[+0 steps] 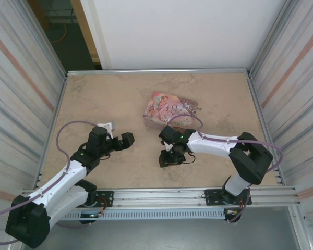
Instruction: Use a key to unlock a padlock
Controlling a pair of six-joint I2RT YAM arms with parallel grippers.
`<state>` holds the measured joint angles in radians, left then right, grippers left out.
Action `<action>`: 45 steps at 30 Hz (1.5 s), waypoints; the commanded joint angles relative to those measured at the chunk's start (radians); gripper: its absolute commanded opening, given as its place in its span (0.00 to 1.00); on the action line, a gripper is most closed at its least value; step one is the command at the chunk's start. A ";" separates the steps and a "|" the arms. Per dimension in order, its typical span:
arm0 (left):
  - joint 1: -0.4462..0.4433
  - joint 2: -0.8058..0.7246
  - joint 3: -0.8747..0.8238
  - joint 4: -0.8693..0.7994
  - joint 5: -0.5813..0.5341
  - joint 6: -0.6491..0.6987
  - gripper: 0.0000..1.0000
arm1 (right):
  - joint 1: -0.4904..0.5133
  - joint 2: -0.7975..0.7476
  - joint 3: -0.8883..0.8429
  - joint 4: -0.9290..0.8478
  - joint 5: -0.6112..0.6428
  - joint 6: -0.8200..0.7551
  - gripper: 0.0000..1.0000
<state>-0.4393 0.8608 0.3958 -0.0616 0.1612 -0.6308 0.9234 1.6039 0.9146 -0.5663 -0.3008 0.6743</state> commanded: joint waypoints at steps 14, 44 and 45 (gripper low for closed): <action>-0.007 0.019 -0.015 0.035 -0.026 -0.019 0.99 | 0.008 0.050 0.020 0.009 -0.028 0.013 0.32; -0.007 0.006 -0.009 0.006 -0.038 -0.020 0.99 | 0.020 0.111 0.007 0.043 -0.047 0.036 0.24; -0.007 0.007 -0.011 0.006 -0.041 -0.020 0.99 | 0.020 0.113 0.007 0.043 -0.047 0.038 0.23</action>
<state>-0.4408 0.8787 0.3901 -0.0479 0.1432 -0.6338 0.9310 1.6829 0.9146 -0.5179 -0.3252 0.6910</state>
